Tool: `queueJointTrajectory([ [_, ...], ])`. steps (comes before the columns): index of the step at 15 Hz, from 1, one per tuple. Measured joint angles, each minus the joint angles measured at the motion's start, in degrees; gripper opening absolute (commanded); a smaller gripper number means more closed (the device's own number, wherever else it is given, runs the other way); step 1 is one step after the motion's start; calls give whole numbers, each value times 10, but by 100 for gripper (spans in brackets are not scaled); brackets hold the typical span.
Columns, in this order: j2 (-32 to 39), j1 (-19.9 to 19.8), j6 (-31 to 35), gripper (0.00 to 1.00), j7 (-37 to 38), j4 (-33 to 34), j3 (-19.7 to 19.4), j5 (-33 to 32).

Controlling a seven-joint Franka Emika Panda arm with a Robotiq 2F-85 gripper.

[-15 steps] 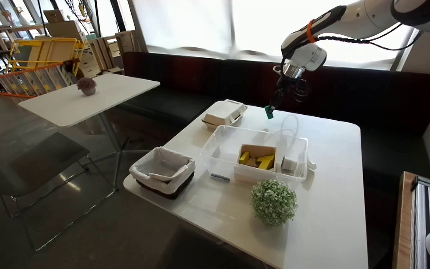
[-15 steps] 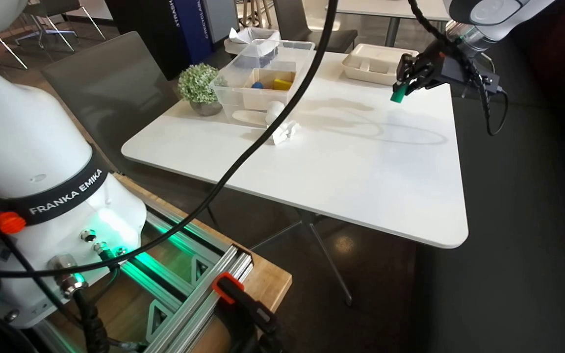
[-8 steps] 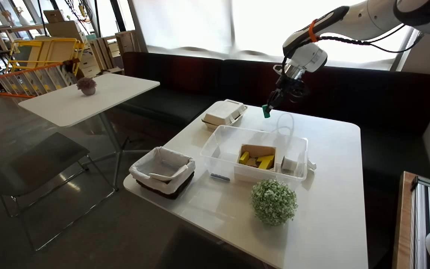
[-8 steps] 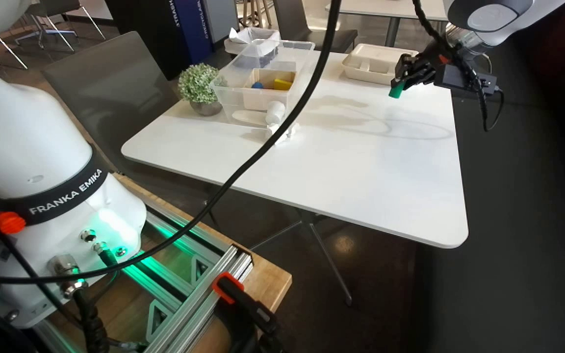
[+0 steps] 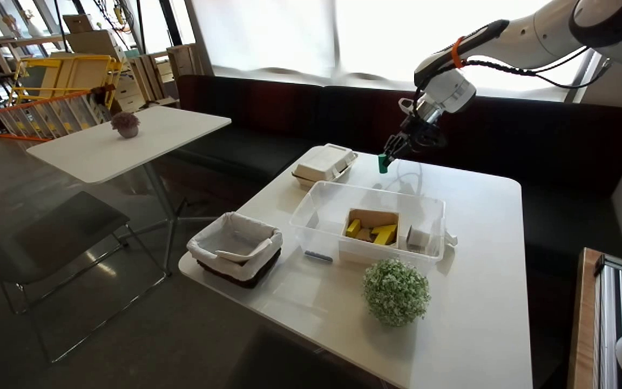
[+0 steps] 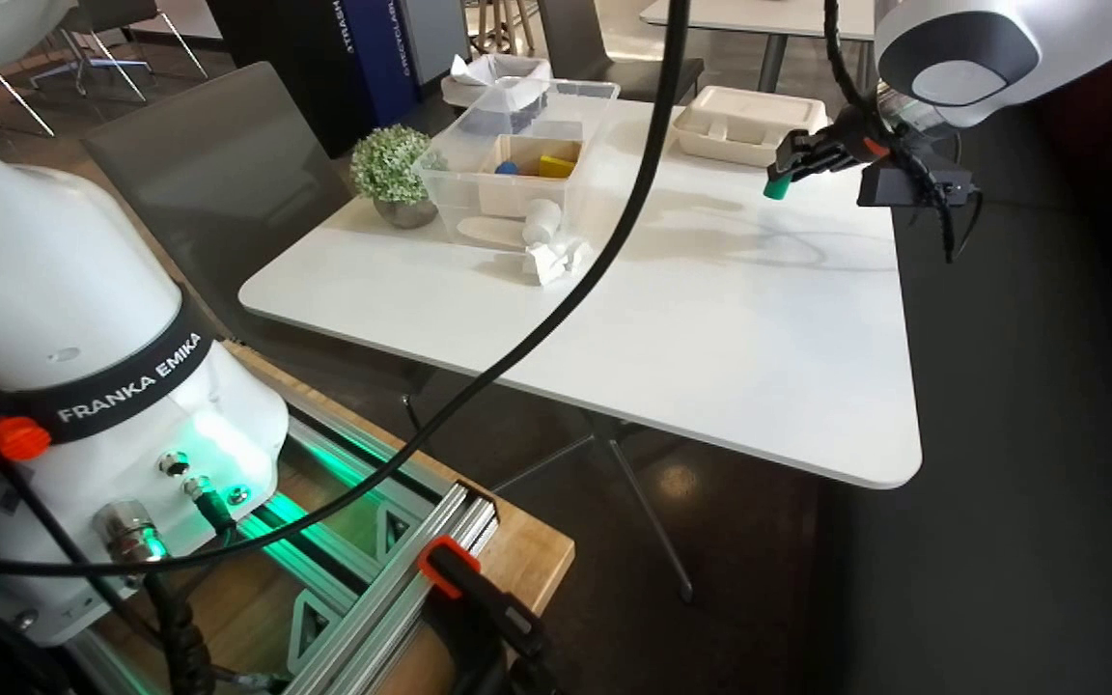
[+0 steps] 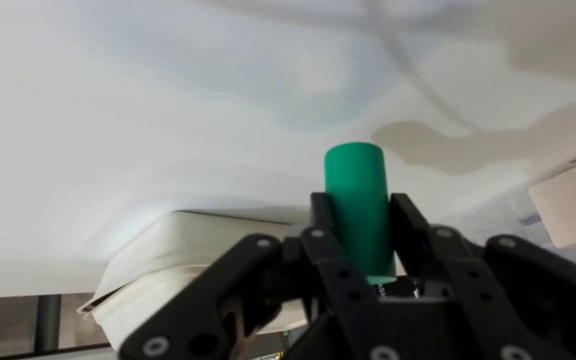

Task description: Remove the green block from the bowl

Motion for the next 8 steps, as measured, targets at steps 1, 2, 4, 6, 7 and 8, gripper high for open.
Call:
queueJointTrajectory([
  [1,5,-2,0,8,-12,2,3,1],
  [2,9,-4,0,8,-24,4,6,1],
  [4,16,-7,0,8,-47,8,12,1],
  [6,20,-8,0,8,-60,10,16,2],
  [7,21,-8,0,8,-63,11,16,2],
  [8,21,-9,1,8,-66,11,16,3],
])
